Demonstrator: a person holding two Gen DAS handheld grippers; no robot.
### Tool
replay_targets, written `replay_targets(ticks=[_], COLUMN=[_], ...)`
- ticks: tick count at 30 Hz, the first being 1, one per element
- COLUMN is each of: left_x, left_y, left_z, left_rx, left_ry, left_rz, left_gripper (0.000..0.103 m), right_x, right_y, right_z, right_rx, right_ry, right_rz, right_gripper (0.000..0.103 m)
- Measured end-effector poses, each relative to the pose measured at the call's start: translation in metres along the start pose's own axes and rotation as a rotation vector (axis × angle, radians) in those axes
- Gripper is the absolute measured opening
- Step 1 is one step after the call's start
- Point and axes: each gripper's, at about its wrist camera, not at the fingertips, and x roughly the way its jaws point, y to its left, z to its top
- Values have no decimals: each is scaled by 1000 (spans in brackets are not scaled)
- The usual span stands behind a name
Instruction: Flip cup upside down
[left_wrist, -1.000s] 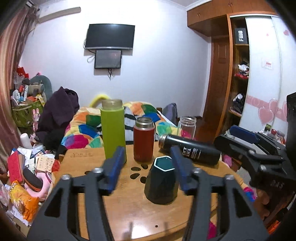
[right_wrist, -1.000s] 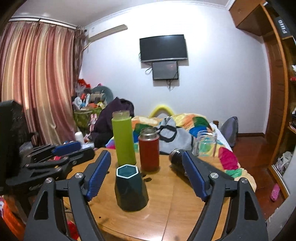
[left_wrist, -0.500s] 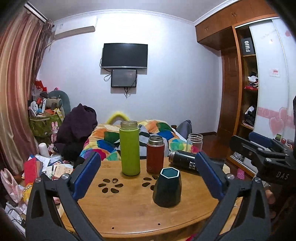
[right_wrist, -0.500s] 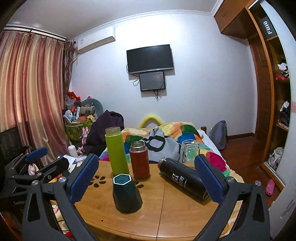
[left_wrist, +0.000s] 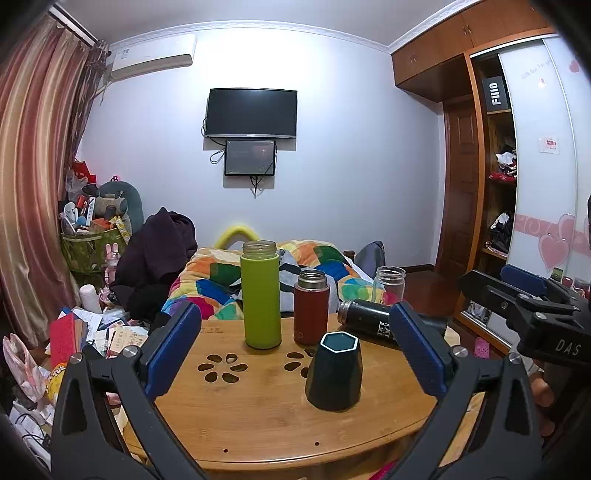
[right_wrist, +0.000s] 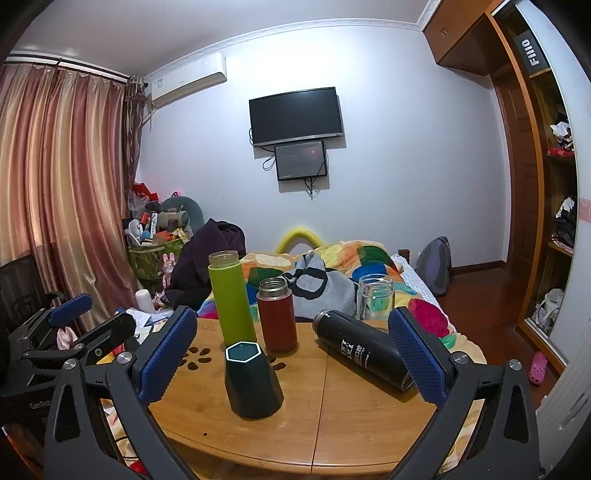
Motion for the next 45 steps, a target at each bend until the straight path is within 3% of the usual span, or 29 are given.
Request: replay_targets(ticks=[45], left_x=[-2], left_y=[7], left_z=[3], left_rx=[-24], left_ry=[-5], left_rz=[16], left_gripper=[103], right_x=[-2], right_y=[-1], right_z=[2], right_rx=[-7], right_ry=[-18], right_rz=[3], right_gripper=[103])
